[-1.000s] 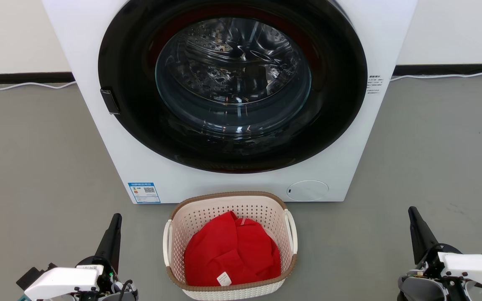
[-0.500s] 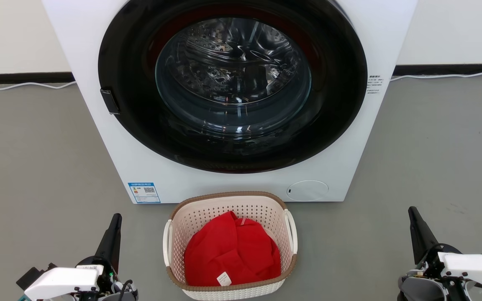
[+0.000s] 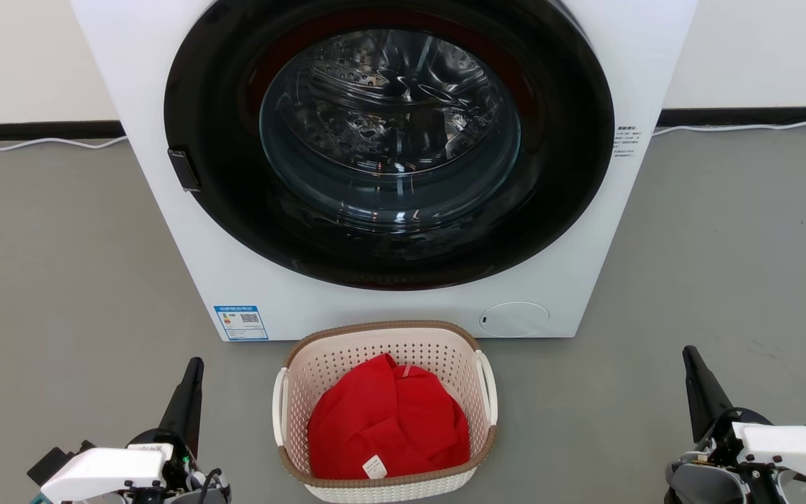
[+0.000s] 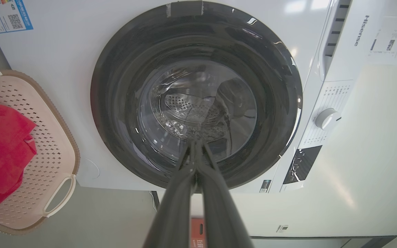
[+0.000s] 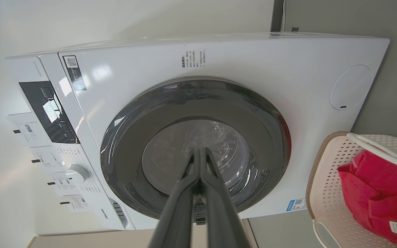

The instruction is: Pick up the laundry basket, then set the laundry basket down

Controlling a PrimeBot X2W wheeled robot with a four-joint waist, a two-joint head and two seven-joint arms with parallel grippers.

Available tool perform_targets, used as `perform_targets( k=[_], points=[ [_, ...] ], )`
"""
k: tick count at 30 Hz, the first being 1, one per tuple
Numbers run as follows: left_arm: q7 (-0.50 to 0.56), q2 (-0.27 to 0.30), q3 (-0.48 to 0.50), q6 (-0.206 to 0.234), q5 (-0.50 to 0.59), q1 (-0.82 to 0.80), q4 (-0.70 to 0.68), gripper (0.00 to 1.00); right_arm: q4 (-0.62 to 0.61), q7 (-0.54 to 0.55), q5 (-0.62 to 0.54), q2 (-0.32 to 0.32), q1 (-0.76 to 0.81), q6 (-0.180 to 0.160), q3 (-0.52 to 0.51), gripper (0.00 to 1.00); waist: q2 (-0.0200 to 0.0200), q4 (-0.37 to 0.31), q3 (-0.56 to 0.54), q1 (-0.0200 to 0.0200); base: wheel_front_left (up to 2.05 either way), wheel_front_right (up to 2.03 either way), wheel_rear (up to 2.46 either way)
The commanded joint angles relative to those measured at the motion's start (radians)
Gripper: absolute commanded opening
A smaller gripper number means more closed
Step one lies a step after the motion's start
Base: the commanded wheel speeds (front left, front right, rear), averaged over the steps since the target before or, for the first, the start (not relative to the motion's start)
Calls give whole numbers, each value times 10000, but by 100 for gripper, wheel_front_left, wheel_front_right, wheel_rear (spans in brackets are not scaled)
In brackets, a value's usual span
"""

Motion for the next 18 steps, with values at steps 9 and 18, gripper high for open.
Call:
perform_targets(
  k=[9, 18],
  points=[
    [60, 127, 300, -71, -64, -525, -281, 0, -284, 80, -26, -31, -412, 73, 188, 0, -1, 0, 0, 0, 0, 0, 0],
    [60, 127, 300, -71, -64, -525, -281, 0, -284, 80, -26, -31, -412, 73, 188, 0, -1, 0, 0, 0, 0, 0, 0]
  ],
)
